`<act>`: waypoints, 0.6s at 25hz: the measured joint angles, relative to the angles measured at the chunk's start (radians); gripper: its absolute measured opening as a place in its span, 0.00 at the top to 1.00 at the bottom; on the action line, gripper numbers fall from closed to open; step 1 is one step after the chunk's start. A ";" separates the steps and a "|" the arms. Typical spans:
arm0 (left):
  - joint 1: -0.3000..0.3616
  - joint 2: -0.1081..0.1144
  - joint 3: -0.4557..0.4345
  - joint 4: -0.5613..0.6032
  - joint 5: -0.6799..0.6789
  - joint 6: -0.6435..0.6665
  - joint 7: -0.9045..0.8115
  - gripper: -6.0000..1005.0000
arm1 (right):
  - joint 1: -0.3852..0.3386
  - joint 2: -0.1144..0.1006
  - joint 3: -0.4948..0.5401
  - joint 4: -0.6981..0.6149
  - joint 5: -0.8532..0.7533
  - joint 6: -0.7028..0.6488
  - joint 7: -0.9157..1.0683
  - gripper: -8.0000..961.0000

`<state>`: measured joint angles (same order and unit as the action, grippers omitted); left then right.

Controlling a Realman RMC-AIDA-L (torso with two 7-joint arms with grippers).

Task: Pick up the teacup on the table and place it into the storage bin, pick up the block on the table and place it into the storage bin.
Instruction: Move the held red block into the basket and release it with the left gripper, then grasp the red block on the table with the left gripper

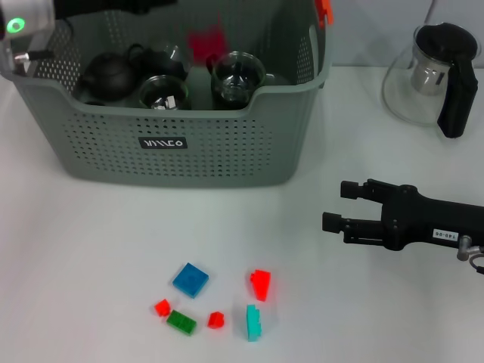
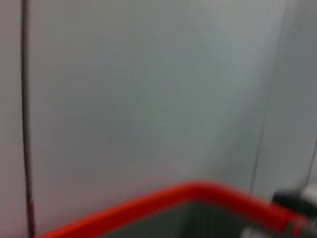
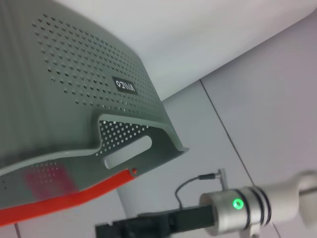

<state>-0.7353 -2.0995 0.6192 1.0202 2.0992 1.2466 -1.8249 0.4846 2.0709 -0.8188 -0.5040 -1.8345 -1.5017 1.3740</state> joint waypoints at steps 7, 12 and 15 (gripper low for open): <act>-0.070 -0.019 0.214 0.106 0.434 -0.109 -0.301 0.52 | 0.002 0.000 0.005 0.000 0.000 0.000 0.000 0.04; -0.007 -0.064 0.226 0.181 0.355 -0.176 -0.246 0.75 | 0.002 0.000 0.005 0.000 -0.002 0.003 0.000 0.04; 0.057 -0.066 0.195 0.226 0.185 -0.134 -0.227 0.84 | 0.000 0.000 0.005 0.000 -0.002 0.003 0.000 0.04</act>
<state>-0.6786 -2.1659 0.8139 1.2459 2.2840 1.1125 -2.0515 0.4847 2.0709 -0.8139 -0.5039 -1.8368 -1.4985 1.3745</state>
